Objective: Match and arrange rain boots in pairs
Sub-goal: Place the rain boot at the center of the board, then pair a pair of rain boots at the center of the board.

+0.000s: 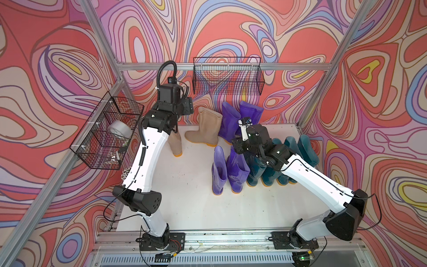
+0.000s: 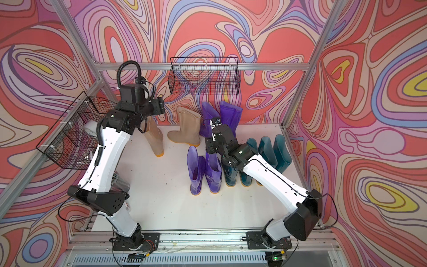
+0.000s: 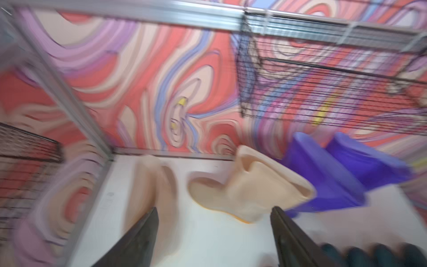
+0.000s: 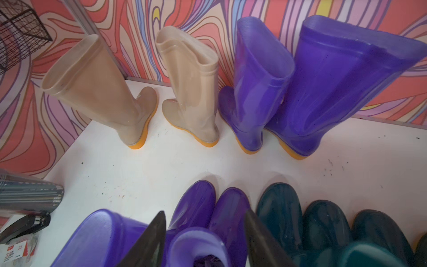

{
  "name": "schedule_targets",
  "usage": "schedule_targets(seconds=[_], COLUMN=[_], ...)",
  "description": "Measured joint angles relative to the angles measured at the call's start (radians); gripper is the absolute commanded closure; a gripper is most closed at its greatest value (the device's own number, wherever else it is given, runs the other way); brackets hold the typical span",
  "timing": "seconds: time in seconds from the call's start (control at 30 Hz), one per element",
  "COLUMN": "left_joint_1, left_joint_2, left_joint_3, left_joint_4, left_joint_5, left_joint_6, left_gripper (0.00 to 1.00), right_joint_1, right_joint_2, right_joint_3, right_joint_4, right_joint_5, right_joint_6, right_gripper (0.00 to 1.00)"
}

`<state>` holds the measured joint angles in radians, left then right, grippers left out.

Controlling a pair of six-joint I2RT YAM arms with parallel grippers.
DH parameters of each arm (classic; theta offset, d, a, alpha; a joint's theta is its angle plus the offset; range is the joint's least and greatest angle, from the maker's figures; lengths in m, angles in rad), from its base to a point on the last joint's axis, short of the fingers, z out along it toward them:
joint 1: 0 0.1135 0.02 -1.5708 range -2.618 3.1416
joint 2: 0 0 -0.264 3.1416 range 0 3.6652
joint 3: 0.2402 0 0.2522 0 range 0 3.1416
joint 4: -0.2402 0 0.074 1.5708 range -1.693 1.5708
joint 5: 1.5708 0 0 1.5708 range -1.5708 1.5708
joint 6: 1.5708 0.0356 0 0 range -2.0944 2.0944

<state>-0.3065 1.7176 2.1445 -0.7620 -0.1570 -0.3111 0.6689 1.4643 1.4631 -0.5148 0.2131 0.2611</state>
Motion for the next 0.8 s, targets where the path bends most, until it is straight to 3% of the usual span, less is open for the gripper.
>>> schedule_targets(seconds=[0.23, 0.37, 0.6, 0.8], left_joint_1=[-0.072, -0.073, -0.073, -0.073], left_joint_2=[0.011, 0.063, -0.097, -0.338], left_joint_3=[-0.232, -0.260, -0.457, -0.536], left_joint_4=[0.078, 0.133, 0.235, 0.214], left_joint_5=[0.174, 0.268, 0.309, 0.209], left_joint_6=[-0.434, -0.578, -0.608, -0.534], left_gripper=[0.23, 0.24, 0.25, 0.24], right_joint_1=[-0.072, -0.089, -0.166, -0.178], right_joint_2=[-0.019, -0.016, 0.148, 0.349], right_joint_3=[0.012, 0.014, 0.144, 0.269], right_joint_4=[0.027, 0.056, 0.146, 0.209], right_joint_5=[-0.015, -0.071, -0.241, -0.320], right_joint_6=[-0.009, -0.016, -0.047, -0.063], right_gripper=[0.43, 0.41, 0.39, 0.37])
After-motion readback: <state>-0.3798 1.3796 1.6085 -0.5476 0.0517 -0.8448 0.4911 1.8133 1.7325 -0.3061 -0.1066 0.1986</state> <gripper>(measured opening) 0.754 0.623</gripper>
